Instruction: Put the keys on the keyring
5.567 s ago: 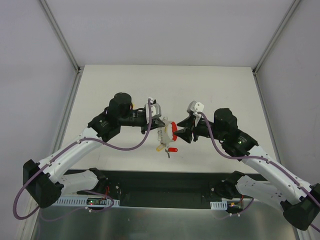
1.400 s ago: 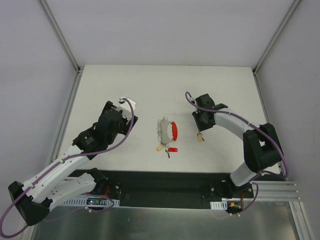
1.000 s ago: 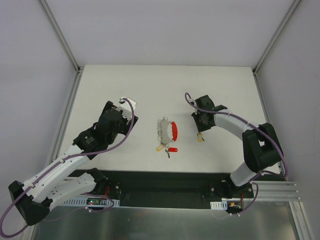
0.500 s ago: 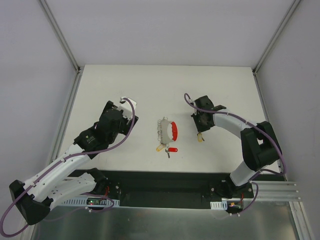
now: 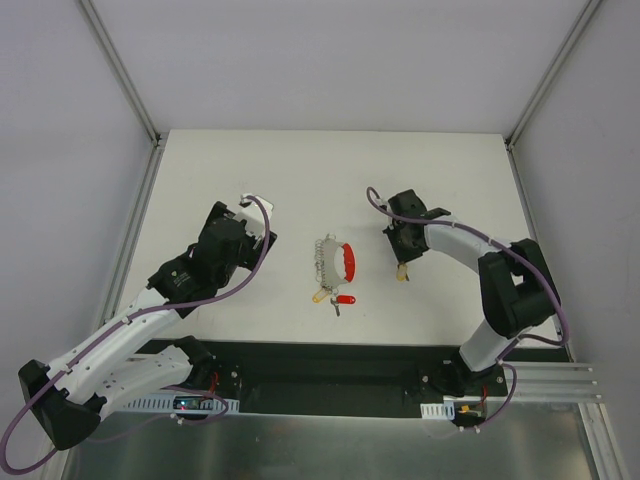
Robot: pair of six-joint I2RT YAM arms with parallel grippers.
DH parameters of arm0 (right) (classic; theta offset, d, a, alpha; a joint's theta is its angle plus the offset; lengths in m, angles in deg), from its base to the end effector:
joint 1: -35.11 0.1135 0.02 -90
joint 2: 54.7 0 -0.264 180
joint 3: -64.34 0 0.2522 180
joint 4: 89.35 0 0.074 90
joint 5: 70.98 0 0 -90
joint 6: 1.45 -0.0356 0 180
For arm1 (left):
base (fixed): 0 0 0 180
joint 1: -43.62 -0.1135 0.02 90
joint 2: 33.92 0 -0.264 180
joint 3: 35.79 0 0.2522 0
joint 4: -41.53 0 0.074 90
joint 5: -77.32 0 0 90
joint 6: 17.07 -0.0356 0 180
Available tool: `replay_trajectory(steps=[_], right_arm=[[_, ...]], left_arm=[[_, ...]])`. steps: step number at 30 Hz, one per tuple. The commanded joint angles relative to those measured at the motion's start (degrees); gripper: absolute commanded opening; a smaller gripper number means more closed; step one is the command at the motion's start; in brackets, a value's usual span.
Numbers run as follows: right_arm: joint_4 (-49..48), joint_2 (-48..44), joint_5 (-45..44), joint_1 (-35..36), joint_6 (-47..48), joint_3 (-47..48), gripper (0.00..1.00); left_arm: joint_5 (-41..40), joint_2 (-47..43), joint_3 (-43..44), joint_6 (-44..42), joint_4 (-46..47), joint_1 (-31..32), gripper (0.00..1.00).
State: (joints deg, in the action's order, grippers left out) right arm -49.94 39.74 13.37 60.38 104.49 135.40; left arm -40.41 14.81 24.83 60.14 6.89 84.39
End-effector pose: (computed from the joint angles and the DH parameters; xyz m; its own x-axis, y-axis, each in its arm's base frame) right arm 0.2927 0.1343 0.1793 -0.6678 -0.6175 -0.4156 -0.5902 0.7795 -0.2098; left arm 0.1547 -0.1115 0.3231 -0.2296 0.4567 -0.8595 0.3116 0.8711 0.3796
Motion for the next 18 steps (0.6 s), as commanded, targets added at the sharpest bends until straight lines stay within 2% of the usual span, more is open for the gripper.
replay_trajectory(steps=[1,14,18], right_arm=[[1.2,1.4,-2.8,-0.9,4.3,4.1,0.01],[4.5,9.1,1.6,-1.7,11.5,11.1,0.05],[4.9,8.7,1.7,-1.9,11.5,11.3,0.12]], left_arm=[[-0.5,0.0,-0.5,-0.1,0.1,-0.5,0.87],[-0.4,-0.6,-0.8,-0.3,0.1,-0.4,0.87],[-0.4,-0.5,-0.9,-0.5,0.1,-0.4,0.87]])
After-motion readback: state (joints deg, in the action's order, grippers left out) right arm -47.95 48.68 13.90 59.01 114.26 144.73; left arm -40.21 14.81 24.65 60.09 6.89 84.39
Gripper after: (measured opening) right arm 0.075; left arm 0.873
